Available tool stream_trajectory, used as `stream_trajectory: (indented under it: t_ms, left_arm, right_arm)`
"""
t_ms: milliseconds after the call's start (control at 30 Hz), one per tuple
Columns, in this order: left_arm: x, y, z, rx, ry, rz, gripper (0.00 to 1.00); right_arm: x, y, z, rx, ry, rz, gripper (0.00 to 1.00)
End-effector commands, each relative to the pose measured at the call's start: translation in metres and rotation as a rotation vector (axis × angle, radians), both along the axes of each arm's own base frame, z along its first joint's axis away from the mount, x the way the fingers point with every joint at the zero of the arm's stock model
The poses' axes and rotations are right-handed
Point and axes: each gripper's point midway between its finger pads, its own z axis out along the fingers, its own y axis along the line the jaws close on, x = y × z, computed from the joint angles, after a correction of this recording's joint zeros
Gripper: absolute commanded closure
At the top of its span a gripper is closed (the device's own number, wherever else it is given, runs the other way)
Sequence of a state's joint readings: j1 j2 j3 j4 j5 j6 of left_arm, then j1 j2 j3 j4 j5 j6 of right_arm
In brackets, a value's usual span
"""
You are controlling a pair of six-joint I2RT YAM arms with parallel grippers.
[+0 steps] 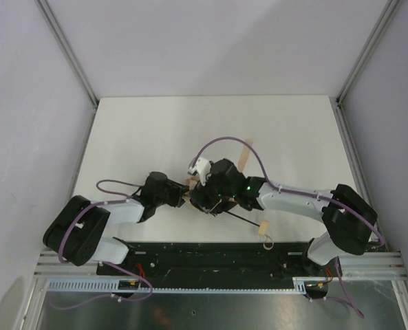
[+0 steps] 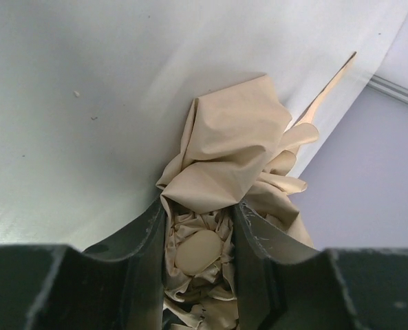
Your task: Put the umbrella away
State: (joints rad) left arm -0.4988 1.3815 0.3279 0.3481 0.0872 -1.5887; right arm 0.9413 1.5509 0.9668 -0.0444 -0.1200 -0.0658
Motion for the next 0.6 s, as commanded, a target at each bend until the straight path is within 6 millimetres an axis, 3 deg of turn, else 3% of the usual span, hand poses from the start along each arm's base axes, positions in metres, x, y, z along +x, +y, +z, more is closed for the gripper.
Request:
stream_trajectory:
  t_ms: [0,233,367,467,567]
  left_arm:
    - [-0.028,0.013,-0.026,0.091,0.196,-0.056,1.00]
    - [-0.028,0.015,-0.025,0.072,0.249,-0.062,1.00]
    - [-0.032,0.014,-0.029,0.074,0.304,-0.084,1.00]
    - [-0.034,0.014,-0.030,0.085,0.320,-0.092,1.00]
    - [-0.034,0.015,-0.030,0.095,0.325,-0.101,1.00]
  right_arm:
    - [0.006,-0.001,-0.006,-0.116,-0.221,0.015,0.01]
    - [-0.014,0.016,-0.061,-0.248,-0.246,0.074,0.03]
    - [-0.011,0.011,-0.094,-0.347,-0.272,0.029,0.13]
    - [-0.010,0.000,-0.122,-0.415,-0.243,-0.001,0.31]
    - [-0.015,-0.012,-0.148,-0.451,-0.154,-0.012,0.66]
